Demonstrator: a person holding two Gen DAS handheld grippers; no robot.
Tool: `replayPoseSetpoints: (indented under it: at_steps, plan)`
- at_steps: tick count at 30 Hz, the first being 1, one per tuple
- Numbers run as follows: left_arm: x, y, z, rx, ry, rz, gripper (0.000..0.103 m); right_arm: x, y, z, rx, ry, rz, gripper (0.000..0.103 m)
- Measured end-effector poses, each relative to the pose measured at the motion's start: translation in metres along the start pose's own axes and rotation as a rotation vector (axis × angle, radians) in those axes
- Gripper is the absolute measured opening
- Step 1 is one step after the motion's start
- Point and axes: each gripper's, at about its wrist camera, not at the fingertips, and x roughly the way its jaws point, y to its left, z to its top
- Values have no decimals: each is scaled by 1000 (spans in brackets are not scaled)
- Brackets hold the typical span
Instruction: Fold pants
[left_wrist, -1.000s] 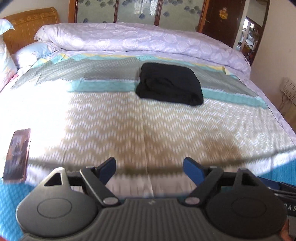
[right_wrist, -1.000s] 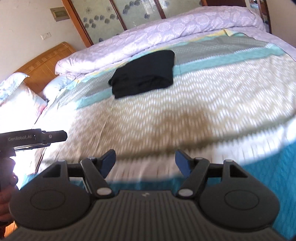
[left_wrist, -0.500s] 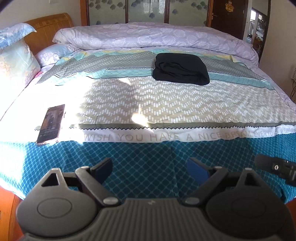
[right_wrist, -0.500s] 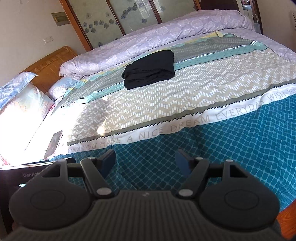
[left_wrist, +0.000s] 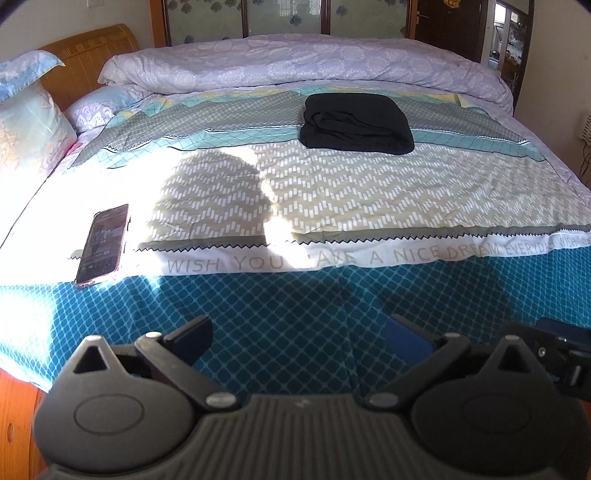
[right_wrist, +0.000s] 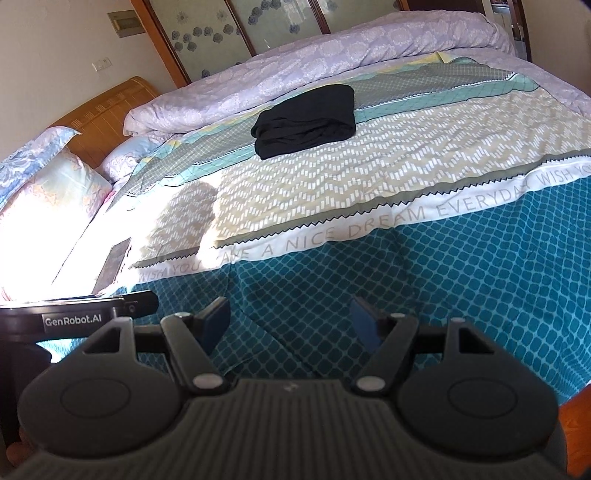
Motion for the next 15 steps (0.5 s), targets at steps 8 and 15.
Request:
replayPoseSetpoints:
  at_steps: [8,15]
  plan:
    - [2,5,0,-8,12,6,103,0,1,-2,5,12,-7,74]
    - [-1,3,-1,3,-2,-9,103,1,-1,-3,12,15,-17,74]
